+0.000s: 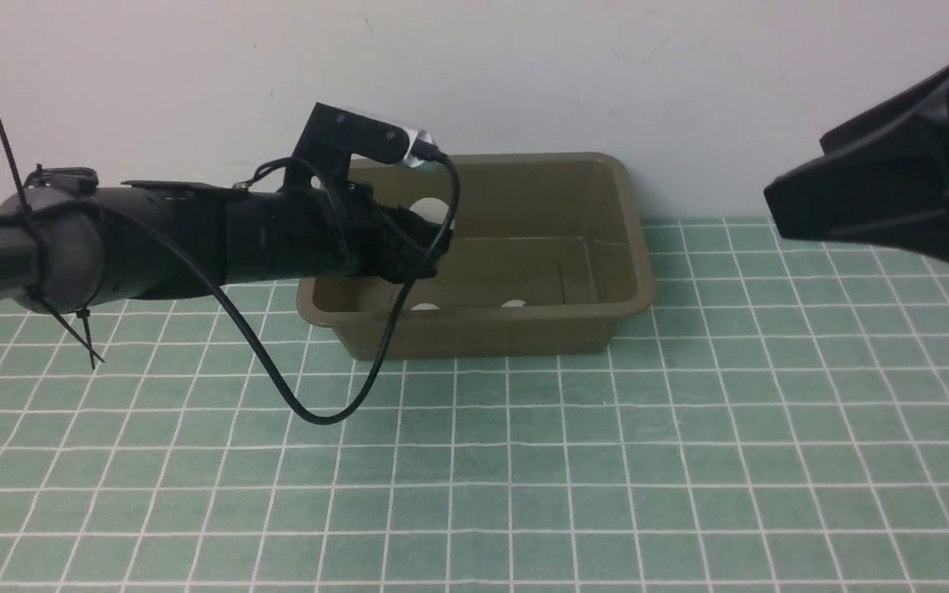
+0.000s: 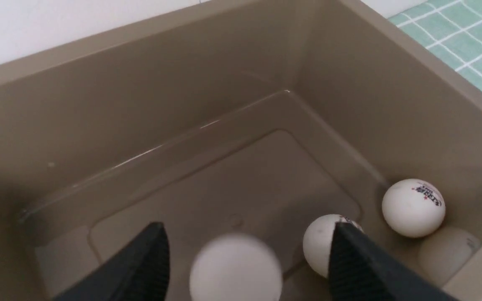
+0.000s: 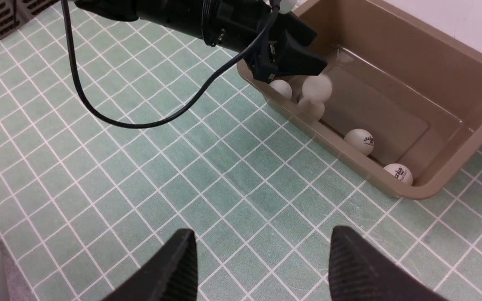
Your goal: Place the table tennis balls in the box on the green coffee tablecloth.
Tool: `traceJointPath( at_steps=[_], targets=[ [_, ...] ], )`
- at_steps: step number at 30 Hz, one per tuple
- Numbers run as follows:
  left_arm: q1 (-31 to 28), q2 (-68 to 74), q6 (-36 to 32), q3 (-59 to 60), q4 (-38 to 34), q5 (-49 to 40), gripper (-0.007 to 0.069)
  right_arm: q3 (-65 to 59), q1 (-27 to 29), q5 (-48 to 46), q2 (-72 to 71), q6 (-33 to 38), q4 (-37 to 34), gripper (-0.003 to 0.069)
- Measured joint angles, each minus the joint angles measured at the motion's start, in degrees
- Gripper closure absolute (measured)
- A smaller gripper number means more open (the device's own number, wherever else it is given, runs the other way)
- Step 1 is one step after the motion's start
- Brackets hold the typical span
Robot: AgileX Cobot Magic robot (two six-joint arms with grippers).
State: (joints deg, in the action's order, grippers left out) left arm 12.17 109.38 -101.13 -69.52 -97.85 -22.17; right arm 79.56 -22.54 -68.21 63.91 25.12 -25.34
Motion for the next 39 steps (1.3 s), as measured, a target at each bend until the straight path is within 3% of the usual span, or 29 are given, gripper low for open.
traceJointPath(
  at_steps=[5,9,16,23,27,30,34,37,39],
  targets=[
    [0.00,-2.39,3.07,0.00,1.06,0.00,0.0137,0.00,0.00,1.36,0.00,0.05,0.06,0.0270],
    [0.00,-6.70,5.63,0.05,8.19,0.71,0.0135,0.00,0.00,2.93,-0.74,0.20,3.29,0.0270],
    [0.00,-15.38,14.12,4.09,21.30,10.12,0.0135,0.00,0.00,4.45,-5.00,-0.68,11.55,0.0270],
    [0.00,-22.61,14.09,9.62,21.55,24.51,0.0135,0.00,0.00,4.57,-8.79,-1.30,12.97,0.0270],
    [-0.05,-26.36,14.04,13.50,16.21,27.05,0.0135,0.00,0.00,4.69,-10.09,-1.30,12.97,0.0270],
    [-0.05,-29.64,14.04,15.63,10.91,22.17,0.0151,0.00,0.00,5.78,-10.29,-1.30,13.10,0.0270],
    [-0.05,-33.03,15.25,17.22,9.60,6.67,0.0188,0.00,0.00,7.28,-10.29,-1.30,13.16,0.0270],
    [-0.05,-33.92,23.05,17.33,14.70,-6.01,0.0229,0.00,0.00,7.62,-10.29,-1.30,13.16,0.0270],
    [-0.05,-33.97,33.52,17.33,24.54,-12.13,0.0260,0.00,0.00,7.62,-10.29,-1.30,13.16,0.0270]
  ],
)
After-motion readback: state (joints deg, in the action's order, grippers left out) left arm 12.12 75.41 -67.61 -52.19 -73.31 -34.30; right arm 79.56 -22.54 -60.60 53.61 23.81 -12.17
